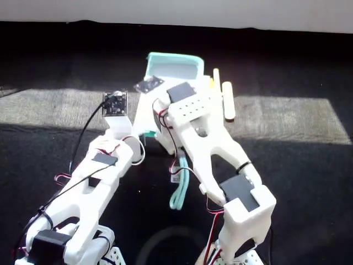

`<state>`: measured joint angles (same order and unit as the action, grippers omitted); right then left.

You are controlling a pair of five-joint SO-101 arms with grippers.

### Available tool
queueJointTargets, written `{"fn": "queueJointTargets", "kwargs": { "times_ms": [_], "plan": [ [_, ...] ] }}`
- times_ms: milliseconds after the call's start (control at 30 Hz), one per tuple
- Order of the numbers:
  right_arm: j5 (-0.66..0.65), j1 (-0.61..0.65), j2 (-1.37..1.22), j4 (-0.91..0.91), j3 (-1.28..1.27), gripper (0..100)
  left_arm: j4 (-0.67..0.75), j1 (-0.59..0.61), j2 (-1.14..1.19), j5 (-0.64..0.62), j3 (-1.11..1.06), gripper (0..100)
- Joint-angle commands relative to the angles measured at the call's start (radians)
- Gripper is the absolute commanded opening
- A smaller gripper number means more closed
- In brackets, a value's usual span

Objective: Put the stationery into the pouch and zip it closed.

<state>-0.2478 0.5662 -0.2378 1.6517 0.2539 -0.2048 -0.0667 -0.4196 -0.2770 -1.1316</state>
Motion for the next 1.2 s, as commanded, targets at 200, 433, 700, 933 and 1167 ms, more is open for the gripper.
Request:
{"fn": "queueJointTargets", "kwargs": {
  "times_ms": [200, 433, 700, 933, 1167],
  "plan": [
    [-0.012, 0.002, 0.033, 0.108, 0.407, 0.7, -0.466, 0.039, -0.530, -0.012, 0.255, 1],
    [-0.014, 0.030, 0.163, 0.108, 0.493, 0.7, -0.571, 0.039, -0.766, -0.008, 0.331, 1],
    [-0.014, 0.077, 0.366, 0.108, 0.331, 0.7, -0.597, 0.035, -0.819, -0.012, 0.323, 1],
    [-0.014, 0.073, 0.475, 0.107, 0.131, 0.7, -0.663, 0.039, -0.817, -0.015, 0.323, 1],
    [-0.089, -0.065, 0.599, 0.104, 0.012, 0.7, -0.692, 0.041, -0.820, -0.015, 0.323, 1]
  ]
}}
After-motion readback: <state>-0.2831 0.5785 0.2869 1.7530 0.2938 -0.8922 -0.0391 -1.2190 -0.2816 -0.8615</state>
